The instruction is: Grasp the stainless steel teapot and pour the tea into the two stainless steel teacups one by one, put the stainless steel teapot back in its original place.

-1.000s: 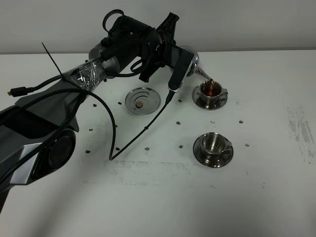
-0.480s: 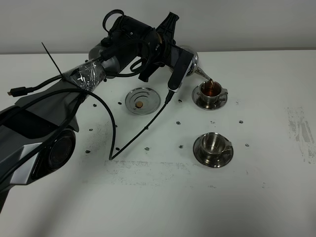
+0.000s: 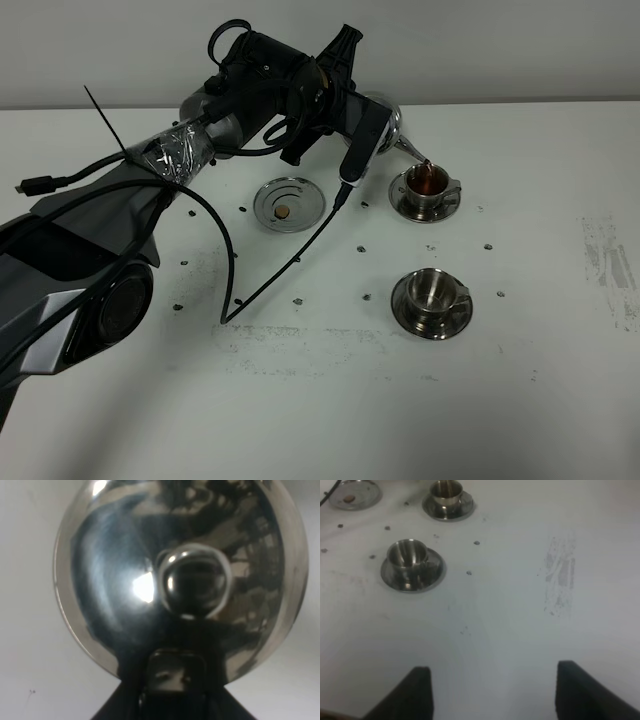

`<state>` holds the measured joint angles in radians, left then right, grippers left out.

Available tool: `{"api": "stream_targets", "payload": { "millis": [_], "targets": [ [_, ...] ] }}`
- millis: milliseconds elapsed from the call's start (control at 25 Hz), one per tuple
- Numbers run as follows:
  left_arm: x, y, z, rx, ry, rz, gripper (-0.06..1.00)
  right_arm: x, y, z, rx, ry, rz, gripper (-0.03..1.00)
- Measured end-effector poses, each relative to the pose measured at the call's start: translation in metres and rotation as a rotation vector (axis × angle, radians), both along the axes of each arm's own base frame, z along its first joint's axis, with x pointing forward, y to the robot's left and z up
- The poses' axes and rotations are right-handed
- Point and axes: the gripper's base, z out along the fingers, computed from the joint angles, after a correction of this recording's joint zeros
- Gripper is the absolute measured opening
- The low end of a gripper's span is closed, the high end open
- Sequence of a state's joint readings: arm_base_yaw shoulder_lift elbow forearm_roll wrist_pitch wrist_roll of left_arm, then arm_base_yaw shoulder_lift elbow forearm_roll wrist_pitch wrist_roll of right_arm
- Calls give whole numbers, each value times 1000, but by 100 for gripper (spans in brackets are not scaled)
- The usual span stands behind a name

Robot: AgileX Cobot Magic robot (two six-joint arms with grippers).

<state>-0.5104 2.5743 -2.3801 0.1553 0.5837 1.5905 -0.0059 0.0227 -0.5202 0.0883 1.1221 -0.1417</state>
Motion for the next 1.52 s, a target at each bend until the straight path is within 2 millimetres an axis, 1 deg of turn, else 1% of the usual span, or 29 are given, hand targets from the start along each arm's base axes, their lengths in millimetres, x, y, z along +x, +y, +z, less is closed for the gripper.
{"api": "stream_targets", "payload": {
  "millis": [1520],
  "targets": [
    [1,0,1,7,-14,-14,21,0,0,0,-1,0,0,54]
  ]
}}
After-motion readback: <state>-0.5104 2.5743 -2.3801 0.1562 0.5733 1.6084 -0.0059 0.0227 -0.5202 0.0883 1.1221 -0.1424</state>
